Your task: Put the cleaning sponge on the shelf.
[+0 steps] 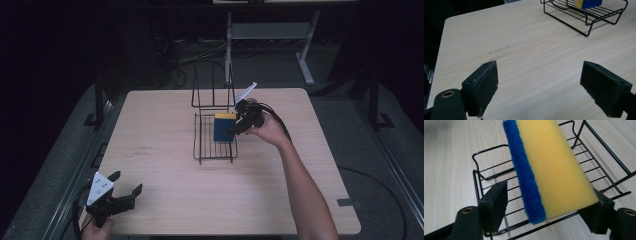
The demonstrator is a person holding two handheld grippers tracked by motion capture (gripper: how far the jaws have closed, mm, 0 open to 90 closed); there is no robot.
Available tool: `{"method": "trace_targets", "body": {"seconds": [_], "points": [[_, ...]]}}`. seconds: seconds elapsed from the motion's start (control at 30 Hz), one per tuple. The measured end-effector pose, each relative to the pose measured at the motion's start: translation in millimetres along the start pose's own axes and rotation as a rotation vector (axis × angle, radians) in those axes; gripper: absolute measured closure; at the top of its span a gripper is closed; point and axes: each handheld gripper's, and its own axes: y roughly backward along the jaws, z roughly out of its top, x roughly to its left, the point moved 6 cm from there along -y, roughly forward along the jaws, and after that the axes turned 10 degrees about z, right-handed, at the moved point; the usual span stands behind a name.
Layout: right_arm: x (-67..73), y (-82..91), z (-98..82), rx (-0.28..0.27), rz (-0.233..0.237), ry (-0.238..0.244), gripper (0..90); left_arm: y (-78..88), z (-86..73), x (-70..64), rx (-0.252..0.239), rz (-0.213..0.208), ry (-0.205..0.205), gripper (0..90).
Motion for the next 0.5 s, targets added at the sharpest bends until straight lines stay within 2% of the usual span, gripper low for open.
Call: {"method": "trace_targets", "body": {"seconds": [0.13, 0.5], "points": [[0.6, 1.7, -5.0, -0.005, -0.012, -0.009, 25.8, -0.4, 0.3, -1.5, 0.0, -0.003, -0.001, 14.1], [1.6, 6.8, -9.4, -0.014, -0.006, -0.02, 25.8, -0.5, 0.0, -2.1, 0.003, -0.005, 0.004, 14.1]]}}
